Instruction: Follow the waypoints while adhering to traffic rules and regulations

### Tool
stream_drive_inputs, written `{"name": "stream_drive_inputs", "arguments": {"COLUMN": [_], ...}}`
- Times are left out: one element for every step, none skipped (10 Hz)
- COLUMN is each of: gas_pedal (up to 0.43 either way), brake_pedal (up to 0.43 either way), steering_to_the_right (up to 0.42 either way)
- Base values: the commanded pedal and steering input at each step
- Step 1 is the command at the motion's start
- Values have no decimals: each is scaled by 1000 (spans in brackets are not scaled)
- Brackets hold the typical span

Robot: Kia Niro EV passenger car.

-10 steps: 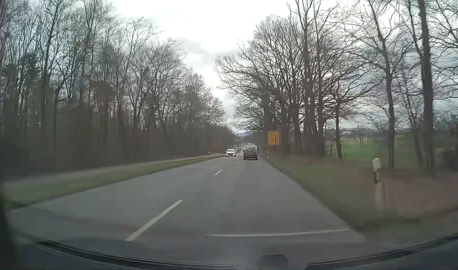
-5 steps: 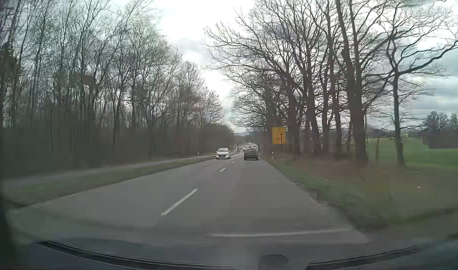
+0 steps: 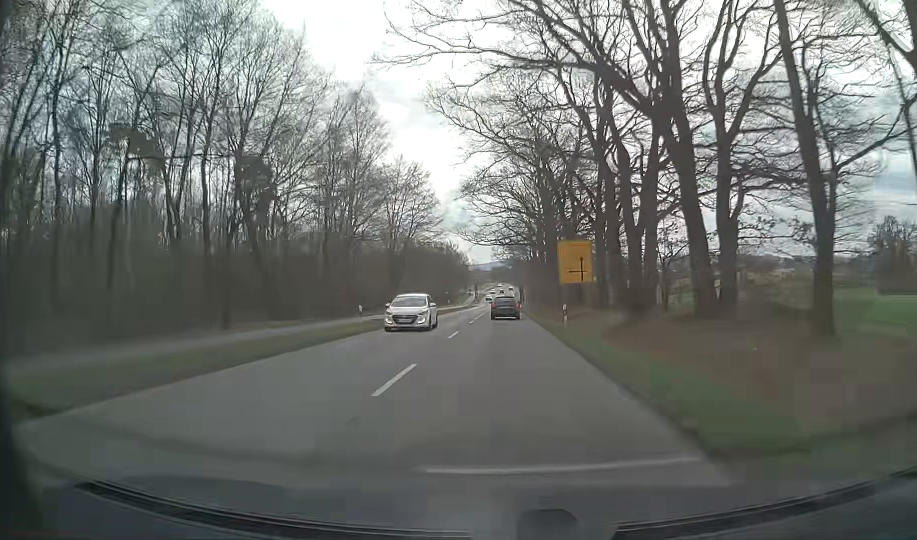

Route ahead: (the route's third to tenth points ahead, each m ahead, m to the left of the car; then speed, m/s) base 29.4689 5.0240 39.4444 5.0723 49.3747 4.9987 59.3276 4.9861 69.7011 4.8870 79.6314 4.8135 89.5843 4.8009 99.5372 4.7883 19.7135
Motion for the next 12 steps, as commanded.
{"name": "stream_drive_inputs", "arguments": {"gas_pedal": [150,138,138,138,138,138,138,138,138,138,130,130], "brake_pedal": [0,0,0,0,0,0,0,0,0,0,0,0], "steering_to_the_right": [2,2,2,2,2,2,2,3,3,3,3,3]}}
